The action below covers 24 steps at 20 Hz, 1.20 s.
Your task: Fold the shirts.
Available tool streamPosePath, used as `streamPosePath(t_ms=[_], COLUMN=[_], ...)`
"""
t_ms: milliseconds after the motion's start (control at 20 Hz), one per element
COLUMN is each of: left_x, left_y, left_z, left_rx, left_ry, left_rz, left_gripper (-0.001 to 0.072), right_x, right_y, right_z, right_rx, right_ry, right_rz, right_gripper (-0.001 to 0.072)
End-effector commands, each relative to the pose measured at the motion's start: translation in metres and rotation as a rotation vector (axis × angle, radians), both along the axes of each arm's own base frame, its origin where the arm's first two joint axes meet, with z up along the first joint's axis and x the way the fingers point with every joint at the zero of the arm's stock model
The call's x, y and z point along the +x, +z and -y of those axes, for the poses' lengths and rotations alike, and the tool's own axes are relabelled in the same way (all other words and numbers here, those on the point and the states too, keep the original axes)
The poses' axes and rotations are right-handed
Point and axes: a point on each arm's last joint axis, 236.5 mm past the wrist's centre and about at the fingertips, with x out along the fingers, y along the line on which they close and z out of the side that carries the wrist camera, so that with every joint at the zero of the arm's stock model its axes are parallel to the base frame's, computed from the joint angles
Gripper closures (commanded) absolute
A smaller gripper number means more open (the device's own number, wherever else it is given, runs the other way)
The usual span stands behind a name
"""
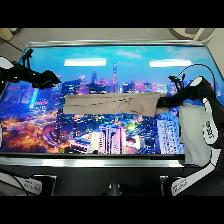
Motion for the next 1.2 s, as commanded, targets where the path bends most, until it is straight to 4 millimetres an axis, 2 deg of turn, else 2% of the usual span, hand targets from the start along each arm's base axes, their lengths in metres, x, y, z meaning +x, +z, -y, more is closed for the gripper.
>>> streamPosePath(t_ms=[0, 150, 250, 350, 500, 650, 750, 950, 1150], left_x=[-0.003, -0.004, -0.004, -0.004, -0.004, -0.004, -0.004, -0.004, -0.004], left_y=[0.007, 0.007, 0.007, 0.007, 0.007, 0.007, 0.007, 0.007, 0.007], left_z=[0.017, 0.024, 0.024, 0.024, 0.024, 0.024, 0.024, 0.024, 0.026], left_rx=[0.005, 0.005, 0.006, 0.006, 0.006, 0.006, 0.006, 0.006, 0.005], left_ry=[-0.042, -0.057, -0.059, -0.059, -0.059, -0.059, -0.06, -0.06, -0.062], left_rz=[0.017, 0.018, 0.019, 0.019, 0.019, 0.019, 0.018, 0.019, 0.018], left_gripper=[0.0105, 0.0105, 0.0105, 0.0105, 0.0105, 0.0105, 0.0105, 0.0105, 0.0105], right_x=[0.007, 0.015, 0.025, 0.032, 0.03, 0.025, 0.022, 0.026, 0.032], right_y=[-0.005, 0.021, 0.047, 0.058, 0.038, 0.006, -0.008, -0.013, 0.0], right_z=[-0.014, -0.007, 0.009, 0.021, 0.029, 0.026, 0.022, 0.007, -0.03], right_rx=[0.078, 0.044, -0.037, -0.094, -0.119, -0.096, -0.071, 0.003, 0.189], right_ry=[-0.056, -0.02, 0.005, 0.009, -0.016, -0.027, -0.028, -0.062, -0.074], right_rz=[-0.012, 0.054, 0.117, 0.143, 0.093, 0.022, -0.011, -0.026, -0.021], right_gripper=[-0.0006, -0.0005, -0.0005, -0.0005, -0.0005, -0.0006, -0.0006, -0.0006, -0.0005])
